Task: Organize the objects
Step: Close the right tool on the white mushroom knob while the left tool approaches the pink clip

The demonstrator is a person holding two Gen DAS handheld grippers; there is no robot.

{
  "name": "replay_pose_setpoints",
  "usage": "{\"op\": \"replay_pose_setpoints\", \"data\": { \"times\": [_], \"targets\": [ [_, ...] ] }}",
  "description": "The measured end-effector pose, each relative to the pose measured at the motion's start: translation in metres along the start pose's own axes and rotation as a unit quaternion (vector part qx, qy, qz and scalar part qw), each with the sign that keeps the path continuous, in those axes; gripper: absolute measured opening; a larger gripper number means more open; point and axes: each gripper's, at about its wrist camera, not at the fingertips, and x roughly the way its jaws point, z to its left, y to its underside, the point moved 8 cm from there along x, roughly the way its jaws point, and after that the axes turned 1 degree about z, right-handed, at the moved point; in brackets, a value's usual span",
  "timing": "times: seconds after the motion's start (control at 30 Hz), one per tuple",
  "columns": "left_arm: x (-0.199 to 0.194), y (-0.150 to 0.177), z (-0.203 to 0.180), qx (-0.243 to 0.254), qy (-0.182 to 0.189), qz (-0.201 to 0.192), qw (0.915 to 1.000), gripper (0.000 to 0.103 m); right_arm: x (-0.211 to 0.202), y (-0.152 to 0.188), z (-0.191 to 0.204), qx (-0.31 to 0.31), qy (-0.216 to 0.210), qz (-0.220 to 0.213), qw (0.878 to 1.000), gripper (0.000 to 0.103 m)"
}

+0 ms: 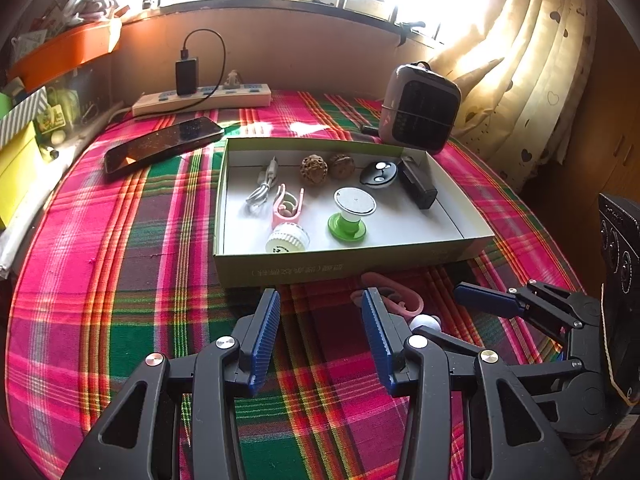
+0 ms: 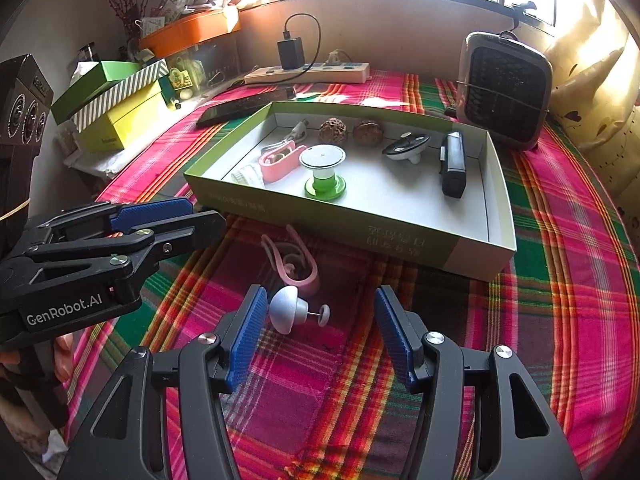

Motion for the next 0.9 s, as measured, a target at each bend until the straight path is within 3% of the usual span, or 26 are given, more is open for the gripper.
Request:
{"op": "replay_pose_setpoints", "data": {
  "times": [0.3, 0.67, 0.9],
  "targets": [
    [0.004, 0.003, -0.004, -0.001, 0.008, 0.01, 0.9999, 0.041, 0.003, 0.003, 0.0, -0.007, 0.014, 0.009, 1.0, 0.056],
    [0.008, 0.006, -0.012, 0.003, 0.013, 0.019, 0.9997, 0.041, 0.001, 0.01, -0.003, -0.015, 0.009, 0.009, 1.0, 0.033],
    [0.011, 0.007, -0.019, 0.006, 0.02, 0.025, 0.9995, 0.041, -0.001, 0.01, -0.01, -0.016, 0.014, 0.005, 1.0, 0.033]
  ]
}}
